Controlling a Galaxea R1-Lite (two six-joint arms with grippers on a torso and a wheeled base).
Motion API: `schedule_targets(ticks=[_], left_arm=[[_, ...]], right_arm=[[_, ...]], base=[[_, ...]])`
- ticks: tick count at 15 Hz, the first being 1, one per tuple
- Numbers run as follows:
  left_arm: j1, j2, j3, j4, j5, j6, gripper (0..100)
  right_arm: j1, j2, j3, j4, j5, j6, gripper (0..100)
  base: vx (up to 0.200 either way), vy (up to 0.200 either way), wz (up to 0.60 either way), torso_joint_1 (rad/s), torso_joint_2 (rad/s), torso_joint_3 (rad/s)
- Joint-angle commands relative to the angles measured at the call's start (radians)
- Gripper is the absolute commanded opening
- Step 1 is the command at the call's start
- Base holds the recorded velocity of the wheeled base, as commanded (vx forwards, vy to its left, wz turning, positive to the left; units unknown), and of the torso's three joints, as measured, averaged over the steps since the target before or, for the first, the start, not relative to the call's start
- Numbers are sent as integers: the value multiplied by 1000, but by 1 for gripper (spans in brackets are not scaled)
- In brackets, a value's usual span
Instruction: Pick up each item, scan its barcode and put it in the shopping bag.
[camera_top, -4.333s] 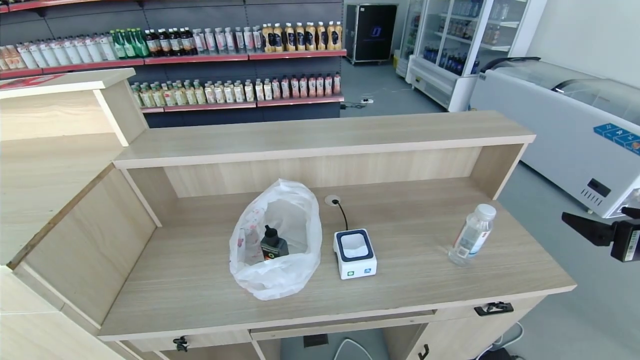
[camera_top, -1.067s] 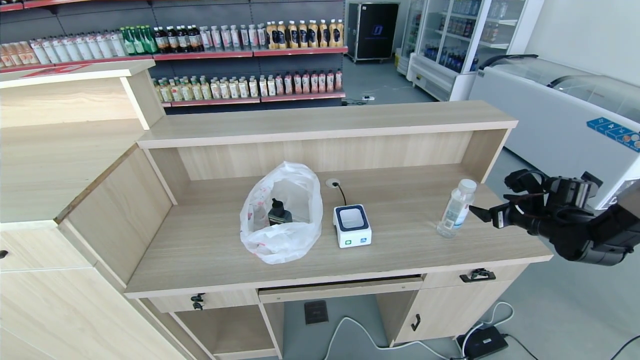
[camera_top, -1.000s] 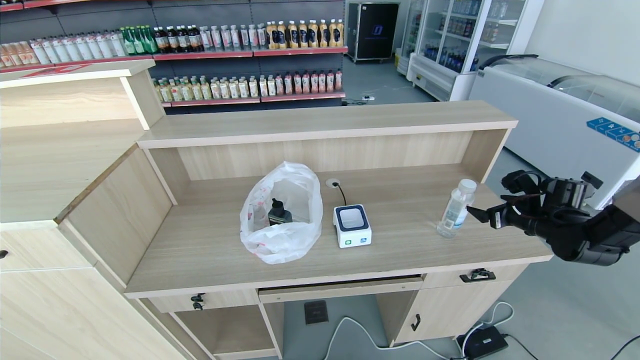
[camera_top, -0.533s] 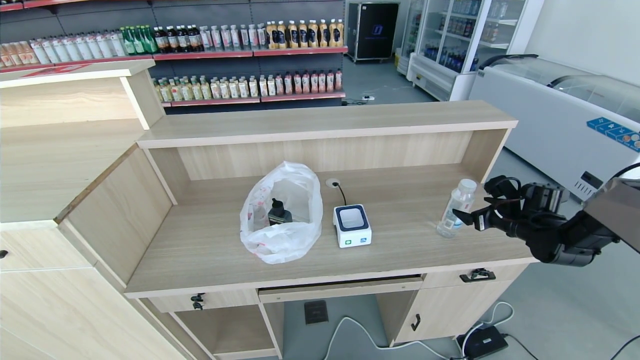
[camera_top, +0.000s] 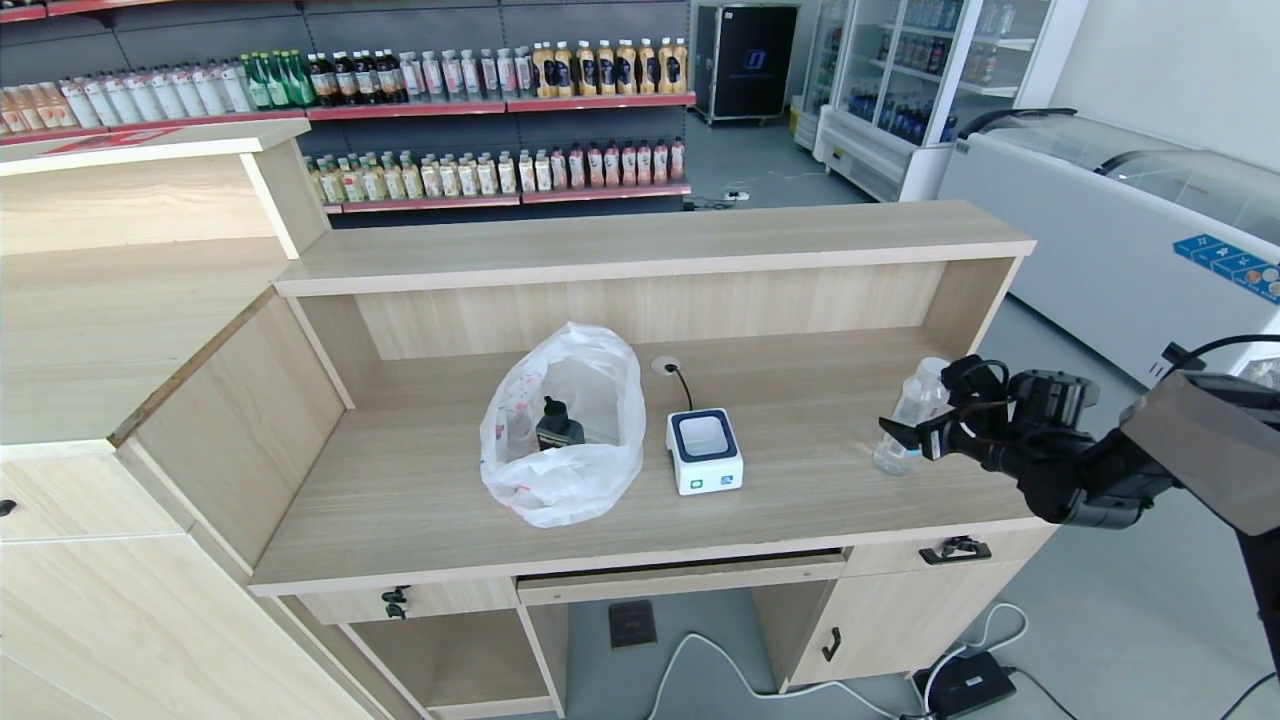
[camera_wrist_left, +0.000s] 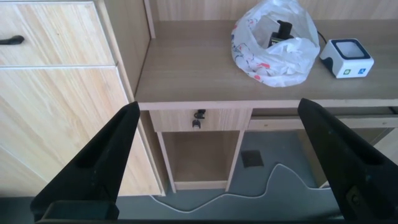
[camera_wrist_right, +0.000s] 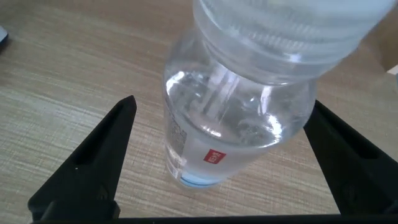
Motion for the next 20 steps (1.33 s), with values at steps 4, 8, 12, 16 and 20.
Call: schedule_targets(ticks=[4,8,12,16,20], left_arm=[[-1,0,0,0,0,0,100],[0,0,0,0,0,0,100],[0,0,0,0,0,0,100],[0,0,0,0,0,0,100],[-1,0,0,0,0,0,100]], right_arm=[[7,67,-59,-9,34,4,100],[17,98,-120,-9,46,33,100],[23,107,-128,-11,74,34,100],[24,105,-126,-15,74,34,0],[24,93,-120,-28,74,36,0]], base=[[0,0,0,0,0,0],[0,0,0,0,0,0],[0,0,0,0,0,0],[0,0,0,0,0,0],[0,0,0,0,0,0]])
